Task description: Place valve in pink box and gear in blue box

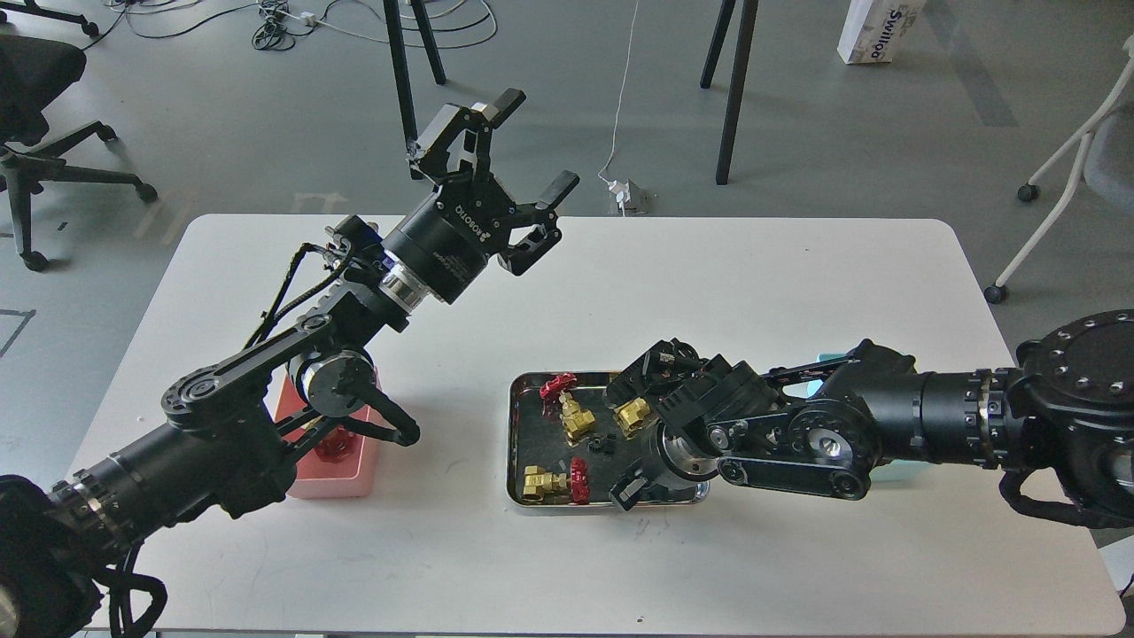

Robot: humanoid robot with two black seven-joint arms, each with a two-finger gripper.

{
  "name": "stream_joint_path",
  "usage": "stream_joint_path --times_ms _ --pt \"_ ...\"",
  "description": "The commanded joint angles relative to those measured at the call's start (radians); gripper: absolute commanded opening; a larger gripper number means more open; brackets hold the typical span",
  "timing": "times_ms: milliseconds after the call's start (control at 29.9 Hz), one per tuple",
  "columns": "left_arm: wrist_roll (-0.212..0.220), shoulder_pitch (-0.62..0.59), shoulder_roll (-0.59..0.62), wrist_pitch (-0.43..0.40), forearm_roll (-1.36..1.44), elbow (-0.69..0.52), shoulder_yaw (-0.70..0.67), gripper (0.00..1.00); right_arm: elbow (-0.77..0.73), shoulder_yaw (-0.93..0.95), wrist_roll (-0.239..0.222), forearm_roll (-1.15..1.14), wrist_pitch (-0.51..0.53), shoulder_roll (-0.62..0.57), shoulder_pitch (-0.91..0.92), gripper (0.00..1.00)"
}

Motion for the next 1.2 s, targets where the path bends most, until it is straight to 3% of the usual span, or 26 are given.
stream_joint_path --times_ms 0,334,435,535,769,869,1003,1170 --pt "0.000 0.000 0.000 0.000 0.000 0.000 -0.002 0.99 0.001 0.000 0.000 0.000 0.000 -0.001 0.000 0.31" --pt "0.000 0.000 0.000 -0.002 0.000 0.000 -0.002 0.99 0.021 0.002 0.000 0.006 0.000 -0.017 0.029 0.20" --pt "0.000 0.000 0.000 -0.002 0.000 0.000 -0.002 0.99 0.053 0.017 0.001 0.012 0.000 -0.081 0.072 0.20" --pt "0.000 0.000 0.000 -0.003 0.000 0.000 -0.002 0.99 0.102 0.057 0.001 0.013 0.000 -0.208 0.109 0.20" --pt "0.000 0.000 -0.034 -0.002 0.001 0.003 -0.002 0.99 0.202 0.206 0.004 0.015 0.000 -0.657 0.097 0.20" --pt "0.000 0.000 -0.049 -0.002 0.003 0.005 0.000 0.99 0.212 0.252 0.006 0.015 0.000 -0.768 0.033 0.19" --pt "0.000 0.000 -0.055 -0.003 0.003 0.005 0.000 0.99 0.209 0.308 0.006 0.012 0.000 -0.796 -0.082 0.20" --pt "0.000 0.000 -0.052 -0.003 0.003 0.005 0.001 0.99 0.197 0.344 0.004 0.007 0.000 -0.739 -0.141 0.26"
